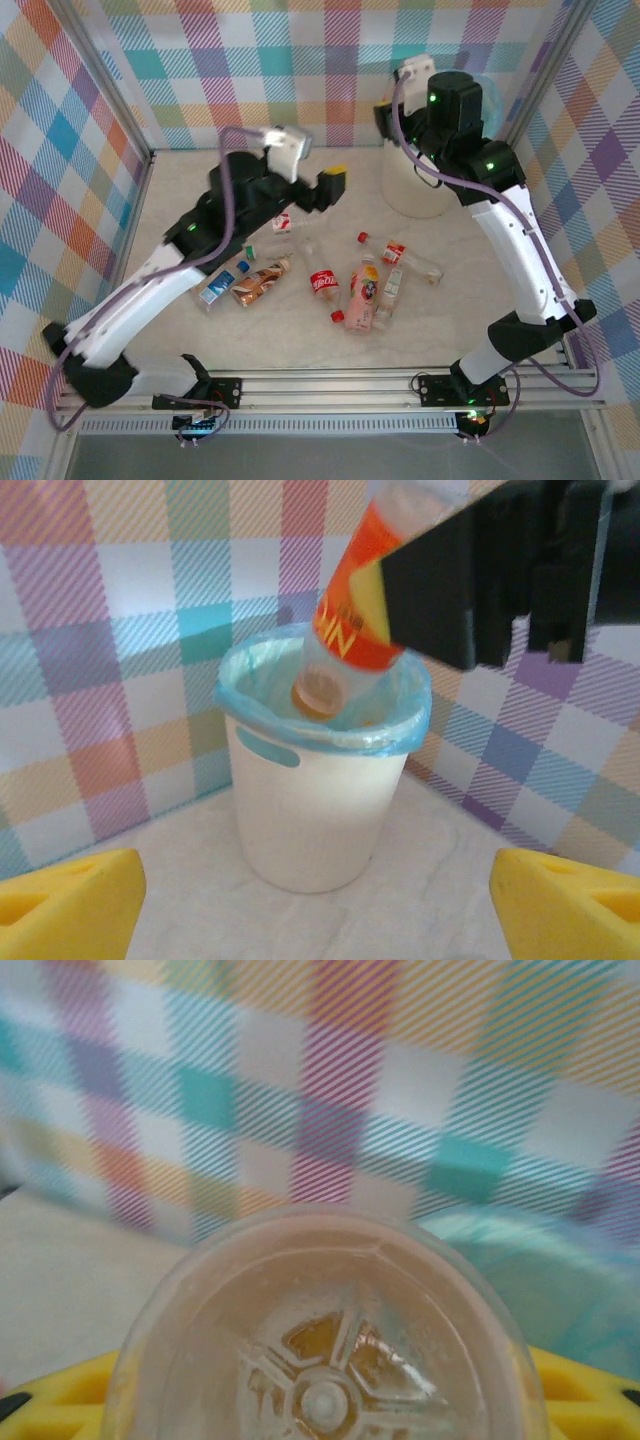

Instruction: Put the plastic bottles in the bin

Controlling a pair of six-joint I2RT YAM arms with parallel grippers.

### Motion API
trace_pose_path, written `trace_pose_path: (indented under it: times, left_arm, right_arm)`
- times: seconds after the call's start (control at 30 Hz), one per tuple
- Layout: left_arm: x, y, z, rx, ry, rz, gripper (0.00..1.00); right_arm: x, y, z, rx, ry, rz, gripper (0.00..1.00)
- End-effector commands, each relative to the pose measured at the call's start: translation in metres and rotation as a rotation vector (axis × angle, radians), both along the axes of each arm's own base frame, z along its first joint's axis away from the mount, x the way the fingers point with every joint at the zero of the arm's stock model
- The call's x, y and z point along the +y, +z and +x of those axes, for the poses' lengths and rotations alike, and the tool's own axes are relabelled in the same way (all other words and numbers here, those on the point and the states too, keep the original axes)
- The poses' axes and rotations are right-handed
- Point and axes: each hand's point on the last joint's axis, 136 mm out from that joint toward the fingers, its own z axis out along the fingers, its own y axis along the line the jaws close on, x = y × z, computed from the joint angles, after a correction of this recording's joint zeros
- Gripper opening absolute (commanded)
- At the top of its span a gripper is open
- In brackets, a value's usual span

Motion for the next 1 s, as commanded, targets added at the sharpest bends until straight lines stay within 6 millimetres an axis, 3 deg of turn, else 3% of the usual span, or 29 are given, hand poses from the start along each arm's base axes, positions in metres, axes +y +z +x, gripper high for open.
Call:
trace_pose_path:
  times: [0.0,0.1,0.3,0.5,0.63,0.8,0.97]
  left_arm:
    - [-0.021,0.013,0.032,0.07,0.011,-0.097,0.89]
    - [-0.047,-0.001,0.071,0.187,-0.003,-0.137,0.89]
    - [-0.089,-0.042,0.145,0.34,-0.005,-0.164,0.87]
    - [-0.101,-0.075,0.194,0.428,0.006,-0.235,0.82]
    - [-0.096,-0.085,0.207,0.453,0.03,-0.27,0.81]
    - [-0.098,-0.09,0.207,0.472,0.017,-0.268,0.81]
    - [-0.096,-0.095,0.204,0.488,0.019,-0.244,0.81]
  right_arm:
    - [-0.059,0.033,0.032,-0.127,-0.27,-0.038,0.46]
    - [-0.074,0.022,0.055,-0.091,-0.335,-0.047,0.46]
    - [-0.065,-0.026,0.092,0.029,-0.354,-0.054,0.49]
    - [-0.059,-0.071,0.107,0.15,-0.382,0.007,0.49]
    - [-0.052,-0.098,0.112,0.226,-0.382,0.041,0.5]
    - [-0.048,-0.127,0.118,0.302,-0.398,0.053,0.54]
    - [-0.049,-0.143,0.121,0.345,-0.41,0.06,0.63]
